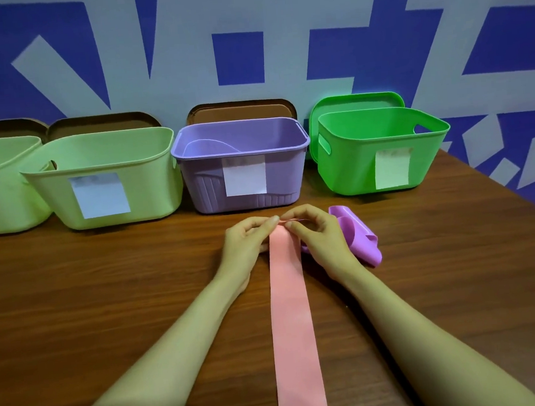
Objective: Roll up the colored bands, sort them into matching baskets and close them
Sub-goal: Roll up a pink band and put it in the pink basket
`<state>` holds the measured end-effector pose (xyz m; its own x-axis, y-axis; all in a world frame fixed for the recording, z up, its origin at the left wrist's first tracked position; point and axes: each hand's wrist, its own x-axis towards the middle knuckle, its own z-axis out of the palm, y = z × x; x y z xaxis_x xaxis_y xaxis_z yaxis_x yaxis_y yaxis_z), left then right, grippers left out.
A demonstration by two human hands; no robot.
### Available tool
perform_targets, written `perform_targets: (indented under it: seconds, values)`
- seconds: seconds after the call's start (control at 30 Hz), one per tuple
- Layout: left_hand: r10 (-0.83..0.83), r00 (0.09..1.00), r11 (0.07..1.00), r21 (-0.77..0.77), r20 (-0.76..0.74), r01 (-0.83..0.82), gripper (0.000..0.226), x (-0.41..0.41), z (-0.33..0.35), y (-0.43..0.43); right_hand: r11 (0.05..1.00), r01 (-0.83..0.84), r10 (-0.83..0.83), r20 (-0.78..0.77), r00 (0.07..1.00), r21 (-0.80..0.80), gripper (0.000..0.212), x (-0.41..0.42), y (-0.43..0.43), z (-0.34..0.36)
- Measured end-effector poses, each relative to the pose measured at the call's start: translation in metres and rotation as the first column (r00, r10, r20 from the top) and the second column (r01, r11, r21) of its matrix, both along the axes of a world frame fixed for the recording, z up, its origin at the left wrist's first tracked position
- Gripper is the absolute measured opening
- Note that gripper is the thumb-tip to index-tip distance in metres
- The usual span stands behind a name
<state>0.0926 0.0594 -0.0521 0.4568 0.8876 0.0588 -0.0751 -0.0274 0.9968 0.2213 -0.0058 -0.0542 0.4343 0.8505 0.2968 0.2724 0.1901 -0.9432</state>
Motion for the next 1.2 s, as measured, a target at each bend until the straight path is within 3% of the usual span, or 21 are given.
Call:
perform_targets:
  seconds: [0.2,0.5,0.83,1.07,1.2]
  values:
    - [0.042,0.999,0.988,0.149,0.001,-0.042,0.014,-0.005,-0.002,-0.003,0.999,-0.034,0.031,-0.068,0.997,-0.032,0.008,-0.002,-0.007,0.004]
    - [0.016,0.998,0.978,0.207,0.056,-0.028,0.015,-0.008,0.002,-0.006,0.999,-0.030,0.022,-0.221,0.975,-0.034,0.017,-0.006,-0.018,0.017]
    - [-0.058,0.987,0.998,0.023,0.152,0.055,0.014,-0.010,0.002,-0.006,0.999,-0.050,0.047,-0.255,0.966,-0.003,0.016,-0.004,-0.020,0.013]
    - [-0.089,0.977,0.996,-0.009,0.193,0.093,0.013,-0.010,0.003,-0.005,0.997,-0.068,0.053,-0.271,0.961,-0.044,0.020,-0.004,-0.017,0.012]
    - [-0.110,0.975,0.992,-0.035,0.195,0.119,0.018,-0.010,0.004,-0.007,0.997,-0.058,0.043,-0.231,0.972,-0.059,0.013,-0.003,-0.017,0.012]
